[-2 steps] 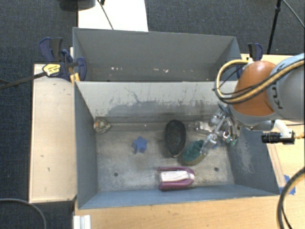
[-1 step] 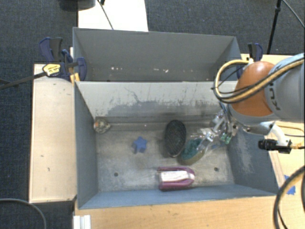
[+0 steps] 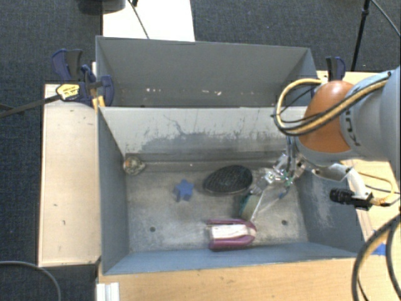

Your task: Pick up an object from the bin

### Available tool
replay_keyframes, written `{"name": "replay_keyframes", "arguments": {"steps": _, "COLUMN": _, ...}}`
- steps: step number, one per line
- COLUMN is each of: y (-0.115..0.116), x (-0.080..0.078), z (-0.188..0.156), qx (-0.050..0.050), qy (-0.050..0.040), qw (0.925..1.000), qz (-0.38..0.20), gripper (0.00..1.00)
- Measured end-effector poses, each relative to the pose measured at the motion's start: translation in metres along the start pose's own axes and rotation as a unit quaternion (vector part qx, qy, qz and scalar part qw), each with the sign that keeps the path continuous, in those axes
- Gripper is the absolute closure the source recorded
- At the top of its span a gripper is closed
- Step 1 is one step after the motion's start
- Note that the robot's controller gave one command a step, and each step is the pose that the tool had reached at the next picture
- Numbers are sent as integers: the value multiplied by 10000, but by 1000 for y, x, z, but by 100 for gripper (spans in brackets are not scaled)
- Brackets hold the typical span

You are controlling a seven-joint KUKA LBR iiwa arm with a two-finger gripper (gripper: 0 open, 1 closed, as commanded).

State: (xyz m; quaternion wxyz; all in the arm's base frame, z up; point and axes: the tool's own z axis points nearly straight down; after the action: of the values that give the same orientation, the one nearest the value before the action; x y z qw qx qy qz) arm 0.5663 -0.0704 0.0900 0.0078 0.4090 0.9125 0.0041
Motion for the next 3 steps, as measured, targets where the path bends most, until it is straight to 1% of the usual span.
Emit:
{"name": "replay_keyframes", "arguments": {"steps": 1, "y": 21, "x": 5, "z": 18, "qx": 44, "qy": 14, "qw": 9911, "qz": 1333, "gripper": 0}}
{"name": "replay_keyframes", "arguments": {"steps": 2, "y": 21, "x": 3, "z": 16, "qx": 38, "qy": -8, "qw": 9913, "qz": 1314, "gripper": 100}}
{"name": "replay_keyframes", "arguments": {"steps": 3, "y": 21, "x": 2, "z": 13, "qx": 67, "qy": 25, "qw": 9918, "qz": 1279, "gripper": 100}}
